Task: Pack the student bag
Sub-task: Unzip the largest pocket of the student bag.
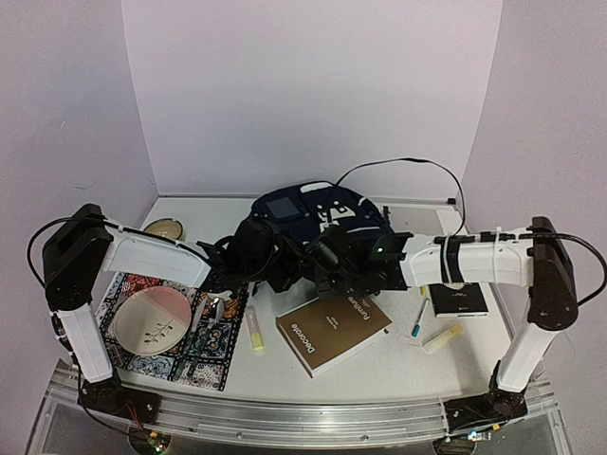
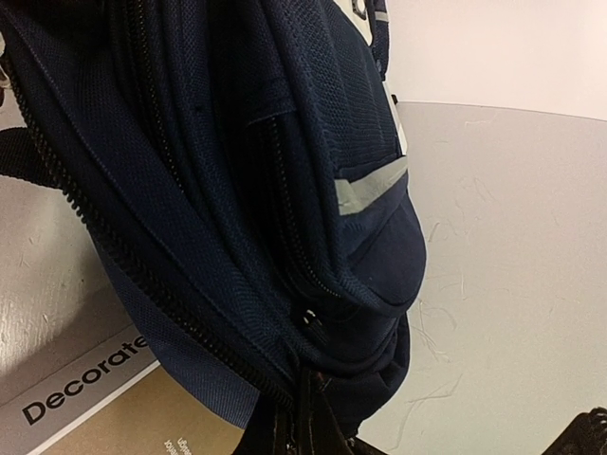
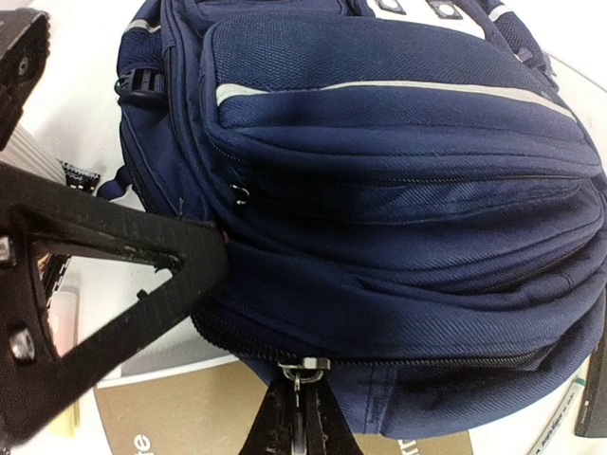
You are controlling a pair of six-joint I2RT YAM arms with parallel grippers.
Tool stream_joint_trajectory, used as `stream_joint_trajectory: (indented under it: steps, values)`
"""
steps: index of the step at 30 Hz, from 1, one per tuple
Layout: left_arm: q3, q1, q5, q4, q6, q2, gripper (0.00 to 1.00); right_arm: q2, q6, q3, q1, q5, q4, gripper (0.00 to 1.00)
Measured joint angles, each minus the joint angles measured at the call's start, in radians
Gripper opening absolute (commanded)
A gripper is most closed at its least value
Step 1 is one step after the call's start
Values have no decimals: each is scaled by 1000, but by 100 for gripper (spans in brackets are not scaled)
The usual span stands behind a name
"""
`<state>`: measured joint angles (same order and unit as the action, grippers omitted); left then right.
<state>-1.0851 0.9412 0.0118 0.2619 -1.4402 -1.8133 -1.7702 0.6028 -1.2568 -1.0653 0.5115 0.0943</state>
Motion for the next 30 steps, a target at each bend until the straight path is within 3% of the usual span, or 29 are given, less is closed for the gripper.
stream_joint_trajectory:
  steps: [14, 26, 30]
  values:
    - [60, 0, -1, 35, 56, 64, 0, 229, -26, 166, 70, -125, -29, 0]
    - [105, -136, 223, 61, 183, 112, 0, 457, -105, 297, 190, -253, -43, 0]
    - [50, -174, 235, -43, 293, 130, 0, 528, -130, 304, 211, -290, -30, 0]
